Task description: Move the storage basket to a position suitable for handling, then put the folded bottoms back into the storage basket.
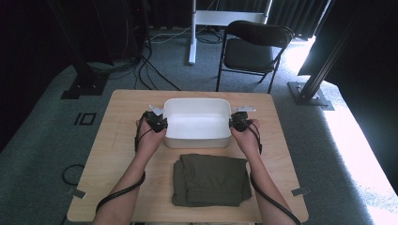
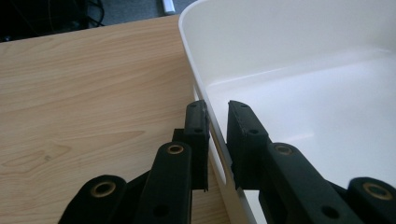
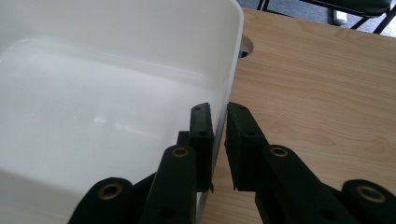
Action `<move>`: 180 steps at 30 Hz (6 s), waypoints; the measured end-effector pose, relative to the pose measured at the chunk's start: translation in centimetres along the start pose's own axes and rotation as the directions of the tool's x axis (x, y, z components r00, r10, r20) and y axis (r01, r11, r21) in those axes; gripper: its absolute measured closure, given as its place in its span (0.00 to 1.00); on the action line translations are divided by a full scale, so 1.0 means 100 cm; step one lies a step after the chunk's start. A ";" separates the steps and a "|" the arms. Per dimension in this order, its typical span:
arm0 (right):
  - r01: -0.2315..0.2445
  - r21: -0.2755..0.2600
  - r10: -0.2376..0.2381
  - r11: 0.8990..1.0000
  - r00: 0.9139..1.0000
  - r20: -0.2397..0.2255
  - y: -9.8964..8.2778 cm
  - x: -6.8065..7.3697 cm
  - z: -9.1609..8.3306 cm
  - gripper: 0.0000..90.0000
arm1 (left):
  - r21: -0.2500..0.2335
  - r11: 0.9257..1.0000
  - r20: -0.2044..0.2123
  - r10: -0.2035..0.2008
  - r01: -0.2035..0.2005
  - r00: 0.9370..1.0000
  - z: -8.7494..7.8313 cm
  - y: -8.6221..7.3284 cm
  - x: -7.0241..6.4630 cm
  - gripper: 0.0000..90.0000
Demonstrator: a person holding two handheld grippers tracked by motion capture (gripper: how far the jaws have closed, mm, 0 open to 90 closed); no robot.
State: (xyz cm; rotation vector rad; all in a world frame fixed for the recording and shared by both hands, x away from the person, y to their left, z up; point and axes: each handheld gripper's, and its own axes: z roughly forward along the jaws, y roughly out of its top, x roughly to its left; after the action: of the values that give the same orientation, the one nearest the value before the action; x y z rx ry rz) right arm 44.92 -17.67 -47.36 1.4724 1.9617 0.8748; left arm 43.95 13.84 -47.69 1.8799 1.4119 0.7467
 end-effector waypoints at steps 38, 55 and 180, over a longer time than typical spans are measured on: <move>-0.062 0.006 0.061 0.998 0.997 0.053 -0.016 -0.063 -0.017 0.92 | 0.019 0.998 0.052 0.056 -0.057 0.997 0.017 0.021 -0.063 0.89; -0.090 0.009 0.090 0.996 0.994 0.060 -0.023 -0.075 -0.024 0.92 | 0.014 0.996 0.067 0.089 -0.090 0.994 0.023 0.027 -0.073 0.89; 0.049 -0.035 -0.056 0.998 0.964 -0.262 -0.165 0.001 -0.079 0.15 | 0.082 0.980 0.417 0.130 -0.180 0.900 -0.071 -0.120 -0.077 0.17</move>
State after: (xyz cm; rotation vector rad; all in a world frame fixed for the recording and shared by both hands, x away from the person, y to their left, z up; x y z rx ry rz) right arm 28.80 -22.21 -54.73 1.3374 2.1564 1.1182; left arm 29.50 9.93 -53.19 2.1090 1.0670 0.3122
